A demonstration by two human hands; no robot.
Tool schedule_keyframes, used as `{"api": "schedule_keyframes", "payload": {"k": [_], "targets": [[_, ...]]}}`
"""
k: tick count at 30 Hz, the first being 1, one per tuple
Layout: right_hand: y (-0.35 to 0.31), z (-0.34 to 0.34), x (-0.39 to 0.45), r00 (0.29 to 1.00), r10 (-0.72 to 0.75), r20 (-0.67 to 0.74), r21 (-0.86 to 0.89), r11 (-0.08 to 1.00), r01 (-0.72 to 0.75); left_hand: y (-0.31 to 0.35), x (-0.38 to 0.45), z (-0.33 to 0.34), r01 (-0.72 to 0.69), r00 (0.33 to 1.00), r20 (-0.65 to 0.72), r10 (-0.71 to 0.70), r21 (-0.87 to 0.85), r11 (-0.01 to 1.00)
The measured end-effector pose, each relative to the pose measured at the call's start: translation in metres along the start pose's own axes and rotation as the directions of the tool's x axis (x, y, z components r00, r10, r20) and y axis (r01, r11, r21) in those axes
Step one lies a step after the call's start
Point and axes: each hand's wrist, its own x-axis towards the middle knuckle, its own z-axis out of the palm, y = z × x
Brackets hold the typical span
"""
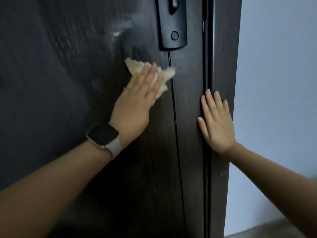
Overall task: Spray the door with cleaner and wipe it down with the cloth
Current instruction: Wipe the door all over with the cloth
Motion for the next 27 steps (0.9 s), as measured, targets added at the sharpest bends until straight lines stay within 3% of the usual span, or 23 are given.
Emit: {"api": "schedule_keyframes", "payload": {"k": [4, 7, 9, 11, 15, 18, 23, 27], "targets": [[0.0, 0.012, -0.02, 0.998, -0.021, -0.053, -0.007, 1.0, 0.021, 0.056, -0.073, 0.046, -0.22, 0.971, 0.1, 0.217, 0.021, 0.975], [-0.001, 0.008, -0.015, 0.999, -0.017, -0.049, 0.024, 1.0, 0.019, 0.089, -0.117, 0.073, -0.39, 0.899, 0.22, 0.378, 0.011, 0.921], [-0.002, 0.008, -0.012, 0.999, -0.009, -0.039, 0.036, 0.999, 0.01, 0.091, -0.123, 0.076, -0.426, 0.868, 0.291, 0.403, 0.018, 0.904], [-0.002, 0.008, -0.01, 1.0, -0.005, -0.028, 0.032, 0.999, 0.006, 0.079, -0.109, 0.068, -0.386, 0.892, 0.263, 0.368, 0.019, 0.922], [0.002, 0.0, -0.011, 1.0, 0.011, 0.02, 0.07, 0.998, -0.012, 0.039, -0.035, 0.032, -0.205, 0.977, 0.053, 0.206, -0.028, 0.978], [0.006, -0.01, -0.01, 0.998, 0.018, 0.062, 0.17, 0.985, -0.029, 0.022, 0.026, 0.014, -0.178, 0.982, -0.067, 0.179, 0.013, 0.984], [0.017, -0.019, -0.004, 0.993, 0.09, 0.082, 0.239, 0.965, -0.107, 0.025, 0.065, 0.02, -0.175, 0.981, -0.078, 0.18, 0.06, 0.983], [0.017, -0.001, -0.032, 0.991, 0.104, 0.084, 0.216, 0.969, -0.12, 0.042, 0.057, 0.04, -0.054, 0.989, -0.139, 0.059, 0.045, 0.998]]}}
